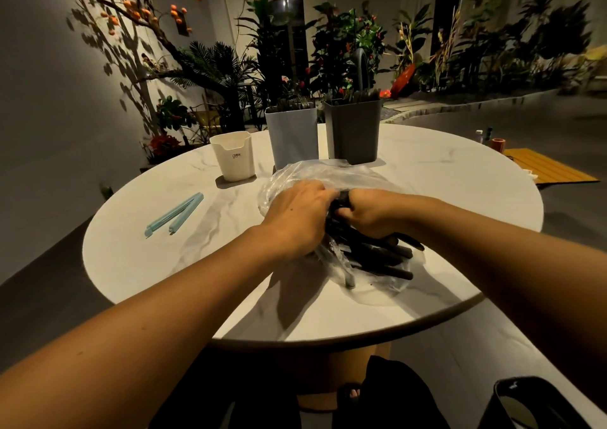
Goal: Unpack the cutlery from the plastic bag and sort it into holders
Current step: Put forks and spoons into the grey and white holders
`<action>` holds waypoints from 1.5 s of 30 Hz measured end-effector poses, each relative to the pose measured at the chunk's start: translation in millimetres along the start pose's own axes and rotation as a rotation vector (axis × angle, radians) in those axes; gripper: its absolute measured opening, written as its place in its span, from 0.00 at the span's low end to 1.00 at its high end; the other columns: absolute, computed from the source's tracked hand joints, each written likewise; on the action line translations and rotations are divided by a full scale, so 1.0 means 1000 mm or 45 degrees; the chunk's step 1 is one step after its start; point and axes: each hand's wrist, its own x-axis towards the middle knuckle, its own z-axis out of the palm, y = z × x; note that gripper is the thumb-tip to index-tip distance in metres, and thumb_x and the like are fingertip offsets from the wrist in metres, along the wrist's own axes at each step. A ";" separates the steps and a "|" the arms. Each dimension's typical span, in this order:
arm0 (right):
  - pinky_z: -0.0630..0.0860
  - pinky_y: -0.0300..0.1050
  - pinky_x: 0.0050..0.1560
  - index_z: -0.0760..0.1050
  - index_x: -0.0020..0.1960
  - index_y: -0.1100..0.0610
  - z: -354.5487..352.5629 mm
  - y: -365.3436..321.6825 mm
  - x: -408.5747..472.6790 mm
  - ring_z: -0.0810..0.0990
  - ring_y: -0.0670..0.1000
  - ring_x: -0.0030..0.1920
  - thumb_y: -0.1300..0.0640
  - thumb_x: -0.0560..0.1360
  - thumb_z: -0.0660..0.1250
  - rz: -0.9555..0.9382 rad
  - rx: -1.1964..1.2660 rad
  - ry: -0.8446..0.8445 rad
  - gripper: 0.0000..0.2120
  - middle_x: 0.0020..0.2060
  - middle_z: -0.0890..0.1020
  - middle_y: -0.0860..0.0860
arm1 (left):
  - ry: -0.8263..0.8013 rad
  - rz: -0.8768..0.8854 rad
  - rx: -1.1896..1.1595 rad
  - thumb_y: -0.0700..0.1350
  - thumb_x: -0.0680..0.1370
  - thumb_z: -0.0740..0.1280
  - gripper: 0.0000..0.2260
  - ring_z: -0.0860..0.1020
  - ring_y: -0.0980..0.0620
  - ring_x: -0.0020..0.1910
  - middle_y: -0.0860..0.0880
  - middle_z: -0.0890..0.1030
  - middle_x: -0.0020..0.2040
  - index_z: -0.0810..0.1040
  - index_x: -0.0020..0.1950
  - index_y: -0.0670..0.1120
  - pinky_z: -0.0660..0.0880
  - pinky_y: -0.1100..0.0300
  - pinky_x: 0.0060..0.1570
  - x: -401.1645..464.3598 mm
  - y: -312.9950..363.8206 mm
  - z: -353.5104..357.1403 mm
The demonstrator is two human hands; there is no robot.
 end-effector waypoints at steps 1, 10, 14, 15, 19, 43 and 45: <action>0.72 0.47 0.58 0.73 0.66 0.54 0.000 0.001 -0.001 0.76 0.55 0.52 0.51 0.83 0.58 -0.016 -0.007 -0.009 0.14 0.57 0.80 0.56 | 0.013 -0.021 -0.040 0.43 0.78 0.70 0.22 0.70 0.47 0.66 0.48 0.74 0.67 0.71 0.72 0.50 0.70 0.50 0.68 0.000 0.001 0.001; 0.73 0.40 0.40 0.73 0.60 0.56 -0.015 0.001 -0.008 0.77 0.50 0.42 0.53 0.81 0.65 0.067 -0.075 -0.127 0.11 0.46 0.79 0.53 | -0.017 -0.095 0.127 0.44 0.72 0.75 0.36 0.64 0.46 0.70 0.48 0.65 0.73 0.61 0.75 0.50 0.65 0.52 0.70 0.008 -0.006 -0.005; 0.72 0.37 0.28 0.70 0.60 0.54 -0.021 -0.002 -0.022 0.75 0.47 0.35 0.52 0.81 0.64 0.085 -0.037 -0.199 0.11 0.40 0.76 0.51 | 0.011 -0.080 0.140 0.44 0.73 0.76 0.38 0.64 0.46 0.71 0.49 0.65 0.75 0.59 0.78 0.51 0.64 0.52 0.70 0.006 -0.001 -0.010; 0.72 0.37 0.28 0.70 0.60 0.55 -0.023 -0.002 -0.026 0.75 0.48 0.34 0.51 0.81 0.64 0.090 -0.036 -0.223 0.11 0.40 0.76 0.52 | 0.018 -0.096 0.112 0.43 0.73 0.75 0.36 0.65 0.46 0.70 0.49 0.67 0.74 0.61 0.77 0.52 0.65 0.52 0.69 0.005 0.000 -0.012; 0.74 0.40 0.29 0.72 0.58 0.57 -0.030 0.004 -0.043 0.73 0.49 0.32 0.52 0.82 0.63 0.083 0.041 -0.318 0.09 0.40 0.77 0.55 | 0.000 -0.154 0.043 0.40 0.74 0.75 0.30 0.69 0.47 0.67 0.50 0.73 0.69 0.68 0.72 0.53 0.70 0.52 0.65 -0.001 0.005 -0.020; 0.72 0.39 0.27 0.70 0.59 0.55 -0.028 0.028 -0.069 0.71 0.48 0.31 0.53 0.83 0.60 0.012 0.368 -0.263 0.08 0.39 0.74 0.54 | 0.133 -0.268 -0.298 0.39 0.76 0.72 0.21 0.77 0.47 0.51 0.49 0.77 0.54 0.66 0.62 0.53 0.81 0.47 0.51 0.000 0.012 0.007; 0.70 0.38 0.26 0.71 0.56 0.57 -0.033 0.028 -0.070 0.69 0.46 0.29 0.53 0.83 0.61 -0.038 0.555 -0.317 0.08 0.36 0.73 0.53 | 0.264 -0.276 -0.369 0.41 0.80 0.66 0.10 0.77 0.47 0.49 0.48 0.78 0.52 0.69 0.59 0.50 0.80 0.47 0.51 0.001 0.013 0.001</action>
